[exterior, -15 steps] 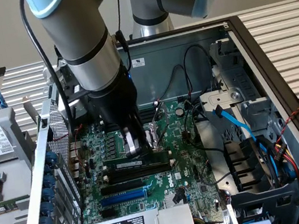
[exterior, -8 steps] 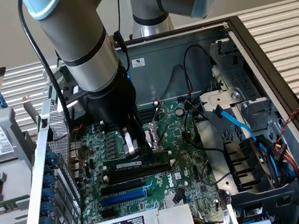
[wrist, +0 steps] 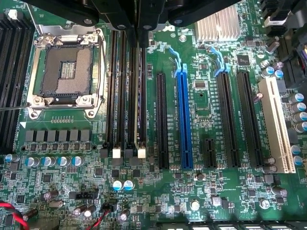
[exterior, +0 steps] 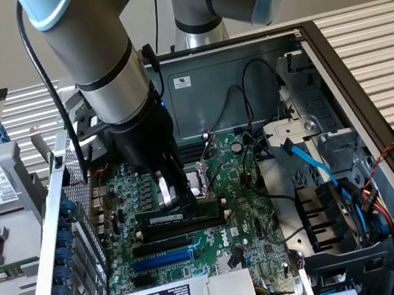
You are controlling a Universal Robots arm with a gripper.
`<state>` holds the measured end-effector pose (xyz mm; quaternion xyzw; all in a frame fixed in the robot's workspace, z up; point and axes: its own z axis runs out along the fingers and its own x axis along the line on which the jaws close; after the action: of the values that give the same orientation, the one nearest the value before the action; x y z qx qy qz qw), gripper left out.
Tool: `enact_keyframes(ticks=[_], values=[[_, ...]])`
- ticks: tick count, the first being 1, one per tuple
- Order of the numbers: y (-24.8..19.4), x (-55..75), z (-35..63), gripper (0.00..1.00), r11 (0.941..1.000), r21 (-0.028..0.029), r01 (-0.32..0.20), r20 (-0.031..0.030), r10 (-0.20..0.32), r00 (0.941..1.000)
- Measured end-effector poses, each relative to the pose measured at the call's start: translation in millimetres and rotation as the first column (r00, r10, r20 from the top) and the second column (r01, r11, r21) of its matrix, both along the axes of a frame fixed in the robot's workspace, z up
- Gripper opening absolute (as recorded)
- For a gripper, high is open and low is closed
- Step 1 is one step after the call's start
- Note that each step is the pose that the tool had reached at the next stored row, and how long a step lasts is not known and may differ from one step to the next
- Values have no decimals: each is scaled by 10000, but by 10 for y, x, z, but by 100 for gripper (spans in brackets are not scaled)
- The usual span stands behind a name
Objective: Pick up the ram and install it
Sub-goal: 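Insert the ram into the slot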
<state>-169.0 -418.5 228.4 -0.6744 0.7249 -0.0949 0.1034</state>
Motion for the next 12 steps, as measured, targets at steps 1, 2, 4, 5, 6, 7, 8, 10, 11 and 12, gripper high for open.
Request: enact_keyframes(ticks=[1, 2, 4, 5, 6, 7, 8, 10, 11, 12], values=[[3, -3, -3, 12, 10000, -10, 3, 57, -3, 10000], [7, -5, -6, 12, 10000, -21, 4, 133, -3, 9999], [11, -10, -7, 12, 10000, -33, 5, 263, -4, 9997], [11, -11, -7, 12, 10000, -33, 5, 292, -4, 9996], [11, -12, -8, 12, 10000, -31, 4, 308, -3, 9995], [11, -13, -10, 12, 10000, -30, 3, 315, -2, 9995], [12, -15, -12, 12, 10000, -30, 4, 319, -3, 9995], [11, -17, -17, 12, 10000, -32, 6, 320, -5, 9995], [11, -18, -21, 12, 10000, -33, 6, 320, -5, 9995], [11, -20, -24, 12, 10000, -34, 8, 323, -7, 9995]])
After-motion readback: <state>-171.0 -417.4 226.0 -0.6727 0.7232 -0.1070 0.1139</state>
